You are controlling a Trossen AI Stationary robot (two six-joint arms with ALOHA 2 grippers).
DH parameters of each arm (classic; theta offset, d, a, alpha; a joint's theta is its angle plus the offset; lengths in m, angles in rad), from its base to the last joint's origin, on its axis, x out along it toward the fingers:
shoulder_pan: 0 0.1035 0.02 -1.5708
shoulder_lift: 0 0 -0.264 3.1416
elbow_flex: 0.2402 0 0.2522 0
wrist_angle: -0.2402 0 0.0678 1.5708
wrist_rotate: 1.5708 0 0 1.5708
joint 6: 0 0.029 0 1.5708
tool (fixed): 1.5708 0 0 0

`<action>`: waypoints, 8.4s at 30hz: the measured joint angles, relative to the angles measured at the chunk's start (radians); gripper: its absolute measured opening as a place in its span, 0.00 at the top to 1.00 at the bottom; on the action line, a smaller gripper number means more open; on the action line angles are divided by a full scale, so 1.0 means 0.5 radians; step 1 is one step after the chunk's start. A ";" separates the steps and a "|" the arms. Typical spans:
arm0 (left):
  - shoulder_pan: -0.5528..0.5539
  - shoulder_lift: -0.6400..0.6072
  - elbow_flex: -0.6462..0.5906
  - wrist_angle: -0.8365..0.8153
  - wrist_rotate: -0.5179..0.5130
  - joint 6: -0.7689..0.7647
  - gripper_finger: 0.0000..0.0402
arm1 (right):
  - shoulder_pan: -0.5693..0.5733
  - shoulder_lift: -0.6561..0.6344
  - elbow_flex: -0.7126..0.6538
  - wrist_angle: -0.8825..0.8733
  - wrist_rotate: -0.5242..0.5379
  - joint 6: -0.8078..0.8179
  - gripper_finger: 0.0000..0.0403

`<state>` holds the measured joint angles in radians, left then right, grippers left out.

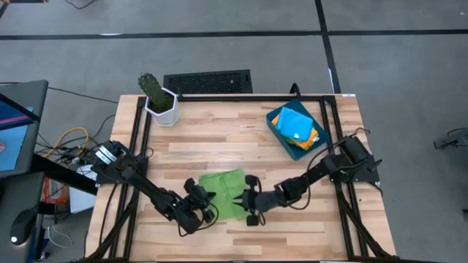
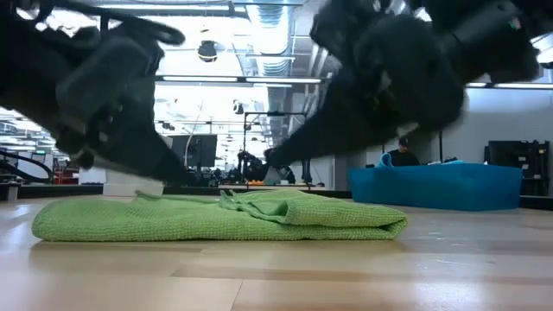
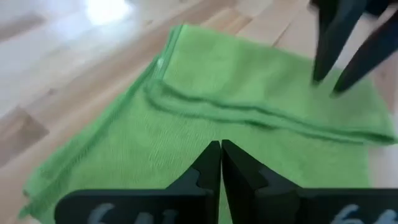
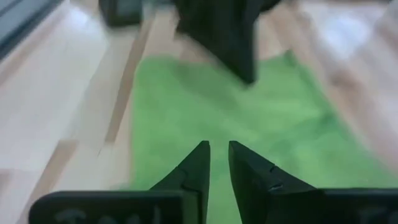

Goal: Fold microfiber towels
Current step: Fold the green microfiber cloth

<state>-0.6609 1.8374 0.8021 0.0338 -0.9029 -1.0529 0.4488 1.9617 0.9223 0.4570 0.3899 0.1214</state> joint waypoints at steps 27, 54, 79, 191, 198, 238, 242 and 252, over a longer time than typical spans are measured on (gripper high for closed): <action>0.017 0.243 0.004 0.021 -0.074 -0.086 0.98 | -0.708 0.052 0.327 -0.449 -0.897 -0.729 0.53; 0.011 0.245 0.002 0.021 -0.059 -0.087 0.98 | -0.798 0.206 0.405 -0.373 -1.046 -0.835 0.61; 0.010 0.246 0.002 0.021 -0.058 -0.086 0.98 | -0.780 0.255 0.406 -0.391 -1.040 -0.872 0.97; -0.006 -0.293 0.110 -0.325 0.257 0.166 0.98 | 0.133 0.295 -0.216 1.174 -0.097 -0.082 0.95; -0.218 -0.256 0.111 0.023 0.030 0.006 0.98 | 0.146 0.633 -0.139 1.466 -0.128 0.020 0.94; -0.633 0.419 0.971 -1.738 -0.501 -2.226 1.00 | 0.017 0.712 0.309 1.163 -0.006 -0.104 0.95; -0.449 0.534 0.937 -1.606 -0.336 -2.002 1.00 | -0.007 0.712 0.307 1.135 -0.003 -0.073 0.94; -0.420 0.731 1.006 -1.578 0.005 -1.973 1.00 | 0.017 0.708 0.307 1.186 0.008 -0.160 0.95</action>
<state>-0.8708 2.2027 1.3051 -0.7550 -0.9003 -2.0393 0.4572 2.3156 1.0756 1.0501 0.3939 0.0411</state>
